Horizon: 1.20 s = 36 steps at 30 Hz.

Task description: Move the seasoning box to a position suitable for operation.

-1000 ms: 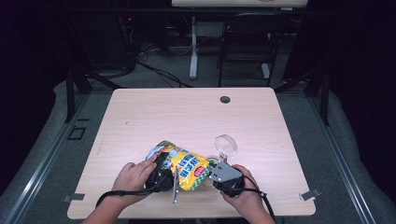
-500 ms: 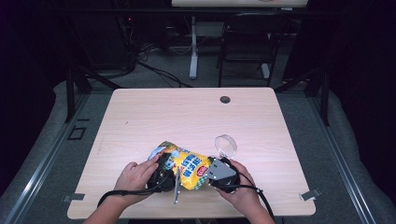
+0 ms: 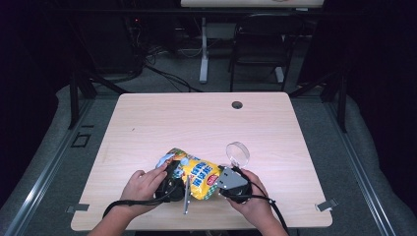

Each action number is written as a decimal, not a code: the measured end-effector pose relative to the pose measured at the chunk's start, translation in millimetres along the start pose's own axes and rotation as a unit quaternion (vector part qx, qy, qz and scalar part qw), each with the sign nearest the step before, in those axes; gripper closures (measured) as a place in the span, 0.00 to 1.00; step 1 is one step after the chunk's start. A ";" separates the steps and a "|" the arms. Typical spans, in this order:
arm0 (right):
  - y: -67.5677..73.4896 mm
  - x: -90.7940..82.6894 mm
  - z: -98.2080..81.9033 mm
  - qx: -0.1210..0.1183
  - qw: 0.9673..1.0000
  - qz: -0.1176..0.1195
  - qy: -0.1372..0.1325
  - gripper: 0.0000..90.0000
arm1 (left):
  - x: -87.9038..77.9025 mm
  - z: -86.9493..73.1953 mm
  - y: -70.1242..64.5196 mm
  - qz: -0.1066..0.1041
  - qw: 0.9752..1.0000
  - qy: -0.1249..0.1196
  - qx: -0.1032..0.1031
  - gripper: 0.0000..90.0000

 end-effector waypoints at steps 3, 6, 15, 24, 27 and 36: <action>1.1 -2.1 0.9 -0.003 1.000 -0.001 -0.002 0.70 | -1.7 -1.0 0.6 0.000 1.000 0.003 0.006 0.74; 3.7 -4.4 3.1 -0.007 1.000 0.002 -0.010 0.72 | -2.8 -1.5 0.2 -0.002 1.000 -0.002 0.001 0.74; 7.5 -7.3 5.6 -0.017 1.000 0.001 -0.009 0.78 | -5.0 -1.3 2.0 0.002 1.000 -0.004 0.007 0.74; 10.1 -10.9 7.4 -0.014 1.000 -0.006 -0.011 0.79 | -8.2 -0.4 5.8 0.009 1.000 0.003 0.023 0.74; 10.5 -11.8 7.9 -0.011 1.000 -0.006 -0.015 0.79 | -9.2 0.3 6.8 0.015 1.000 0.001 0.024 0.74; 11.9 -13.5 8.3 0.003 1.000 -0.006 -0.020 0.78 | -11.7 2.0 10.4 0.029 0.999 0.006 0.039 0.74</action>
Point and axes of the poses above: each handheld gripper's, and its own axes: x roughly forward along the jaws, z roughly out of its top, y roughly to its left, the point moved 7 cm from there along x, roughly forward along the jaws, and after that the axes turned 8 degrees about y, right-handed, at the moved point
